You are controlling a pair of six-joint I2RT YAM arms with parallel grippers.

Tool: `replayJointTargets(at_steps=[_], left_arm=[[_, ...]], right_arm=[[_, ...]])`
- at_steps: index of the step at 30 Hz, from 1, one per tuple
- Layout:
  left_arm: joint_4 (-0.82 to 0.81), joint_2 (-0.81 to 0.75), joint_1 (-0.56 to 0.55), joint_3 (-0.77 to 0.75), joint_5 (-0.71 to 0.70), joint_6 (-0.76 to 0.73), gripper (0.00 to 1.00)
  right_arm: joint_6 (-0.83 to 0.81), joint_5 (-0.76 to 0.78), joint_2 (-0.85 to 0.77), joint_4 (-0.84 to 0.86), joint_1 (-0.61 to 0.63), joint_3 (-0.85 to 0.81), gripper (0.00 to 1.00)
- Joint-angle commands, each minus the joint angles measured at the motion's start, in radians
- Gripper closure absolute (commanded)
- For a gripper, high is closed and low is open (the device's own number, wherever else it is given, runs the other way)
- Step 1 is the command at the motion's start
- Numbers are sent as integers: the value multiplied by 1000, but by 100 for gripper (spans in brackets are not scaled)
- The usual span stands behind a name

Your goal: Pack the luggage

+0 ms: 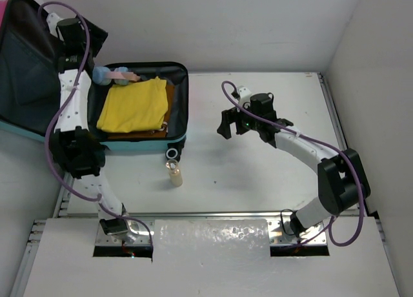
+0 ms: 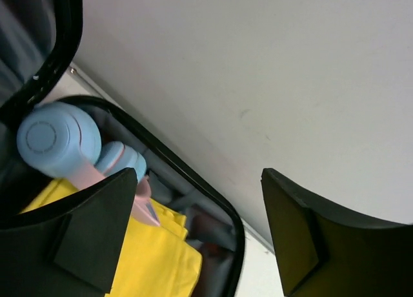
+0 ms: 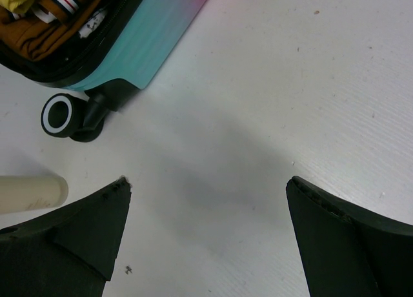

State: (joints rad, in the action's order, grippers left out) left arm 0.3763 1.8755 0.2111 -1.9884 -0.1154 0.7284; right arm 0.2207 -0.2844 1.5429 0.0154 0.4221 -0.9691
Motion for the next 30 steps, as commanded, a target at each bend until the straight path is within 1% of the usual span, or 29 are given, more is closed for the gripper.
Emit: replayJointTargets(at_steps=[1,4,5,6,7,8,9,10,11,14,16,17,18,19,20,21,23,25,26,29,30], left_arm=[[126,146,20,-94,-1,-78,25],[200,259,28,-221,-12,-95,25],[199,280,30,-237,-16,-101,31],[190,298,33,-243,-17,-103,34],[171,330,37,-250,-15,-106,42],[165,344,43,-251,-17,-109,62],[161,358,48,-251,-24,-109,64],[153,382,50,-241,-20,-110,69],[147,395,56,-230,-10,-110,87],[99,421,56,-150,43,-110,89],[31,451,56,-84,184,-109,89],[24,471,54,-79,235,-104,89],[27,505,50,-72,316,-101,90],[21,511,47,-55,345,-100,92],[-2,498,39,29,394,-81,94],[-99,482,36,87,420,-66,94],[-195,452,30,192,456,-32,98],[-221,456,18,200,500,-29,100],[-227,461,11,192,546,-29,100],[-206,458,-7,142,579,-32,100],[-244,449,-10,148,592,-24,100]], right_arm=[[9,-22,2,34,1,-26,1],[5,-21,0,32,3,-23,1],[6,-19,0,32,1,-22,1],[8,-21,2,35,1,-20,1],[9,-22,3,37,1,-20,1],[11,-30,6,43,1,-17,1],[16,-35,8,46,1,-14,1],[19,-38,8,49,3,-13,1],[22,-44,11,55,1,-10,1],[28,-55,20,63,1,-14,1],[32,-64,28,64,1,-17,1],[35,-65,29,67,1,-17,1],[35,-68,29,69,3,-17,1],[39,-70,32,70,1,-17,1],[42,-70,34,73,1,-19,1],[43,-75,36,75,1,-19,1],[48,-79,37,81,3,-17,1],[49,-84,37,86,3,-16,1],[54,-84,39,86,1,-16,1],[58,-88,39,90,3,-17,1],[59,-88,39,90,3,-17,1]])
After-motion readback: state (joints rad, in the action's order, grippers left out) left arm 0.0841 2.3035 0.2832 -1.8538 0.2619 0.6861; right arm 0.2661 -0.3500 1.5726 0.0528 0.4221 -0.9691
